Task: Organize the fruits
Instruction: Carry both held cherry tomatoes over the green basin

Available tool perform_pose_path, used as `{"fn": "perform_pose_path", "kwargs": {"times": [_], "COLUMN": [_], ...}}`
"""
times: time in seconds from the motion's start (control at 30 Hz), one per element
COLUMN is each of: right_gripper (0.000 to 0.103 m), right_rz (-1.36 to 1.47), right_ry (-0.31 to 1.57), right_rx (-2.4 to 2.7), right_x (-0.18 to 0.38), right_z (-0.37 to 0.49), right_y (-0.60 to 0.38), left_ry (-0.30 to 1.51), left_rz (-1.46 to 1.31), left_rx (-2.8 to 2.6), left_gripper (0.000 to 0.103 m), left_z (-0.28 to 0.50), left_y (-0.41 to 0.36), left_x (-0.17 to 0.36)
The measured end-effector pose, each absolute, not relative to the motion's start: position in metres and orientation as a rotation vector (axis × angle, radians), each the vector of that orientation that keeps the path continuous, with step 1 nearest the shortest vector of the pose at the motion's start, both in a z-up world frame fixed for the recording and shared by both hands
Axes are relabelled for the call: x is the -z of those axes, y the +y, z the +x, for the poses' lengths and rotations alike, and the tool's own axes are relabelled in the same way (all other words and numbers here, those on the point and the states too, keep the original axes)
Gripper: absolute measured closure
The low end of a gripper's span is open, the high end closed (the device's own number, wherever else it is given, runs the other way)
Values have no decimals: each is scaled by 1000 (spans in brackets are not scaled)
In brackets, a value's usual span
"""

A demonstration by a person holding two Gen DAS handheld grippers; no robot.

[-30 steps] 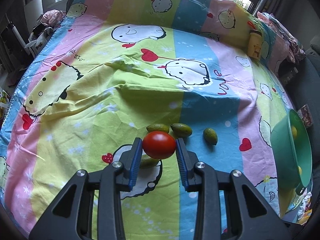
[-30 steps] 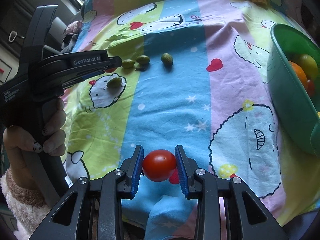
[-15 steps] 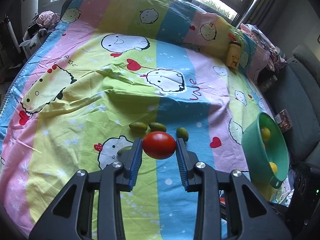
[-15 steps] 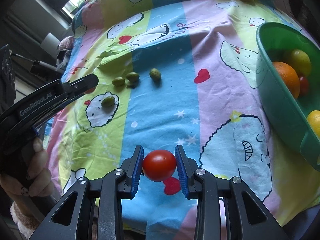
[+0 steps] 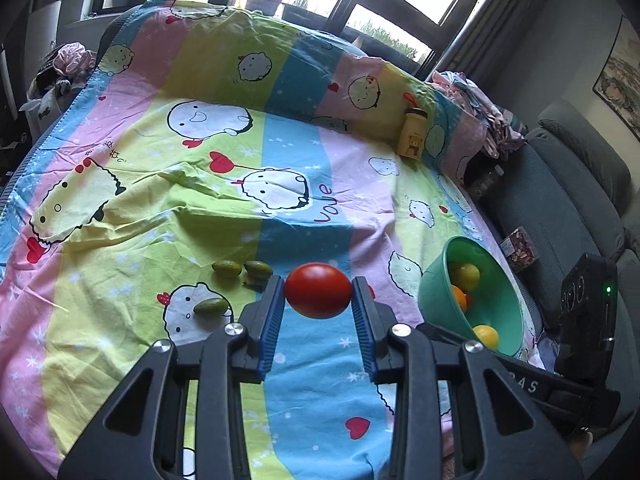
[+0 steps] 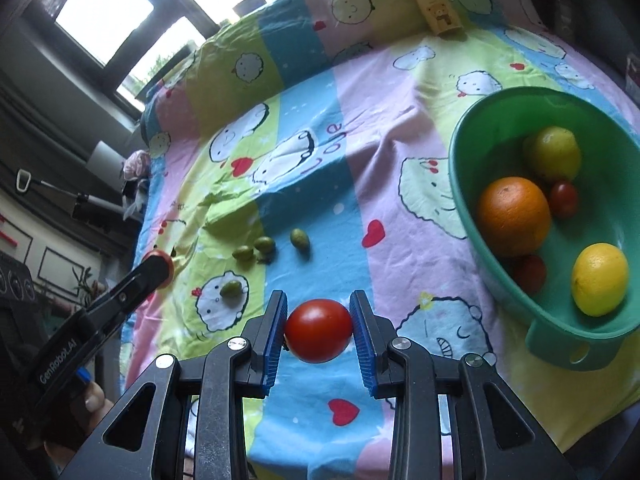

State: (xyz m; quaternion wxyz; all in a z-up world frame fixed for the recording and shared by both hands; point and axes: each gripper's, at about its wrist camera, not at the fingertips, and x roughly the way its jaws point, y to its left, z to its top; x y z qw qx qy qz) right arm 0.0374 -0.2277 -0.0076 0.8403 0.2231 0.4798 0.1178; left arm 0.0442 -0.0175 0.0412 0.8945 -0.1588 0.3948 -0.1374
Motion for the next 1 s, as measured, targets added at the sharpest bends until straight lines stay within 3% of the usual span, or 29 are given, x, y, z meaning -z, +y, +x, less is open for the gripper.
{"fn": "perform_pose_path", "kwargs": {"times": [0.43,1.0], "right_gripper": [69,68], "right_rz": [556,680], "right_ry": [860,757], "right_rx": [-130,23], "right_x": [-20,-20], "right_z": [25,3], "right_y": [-280,-368], "left_ry": [739,792], "left_rz": [-247,-177], "left_rx": [408,548], "left_gripper": [69,69], "left_z": [26,41], "left_y": [-64,-169], "left_x": [-67,-51]}}
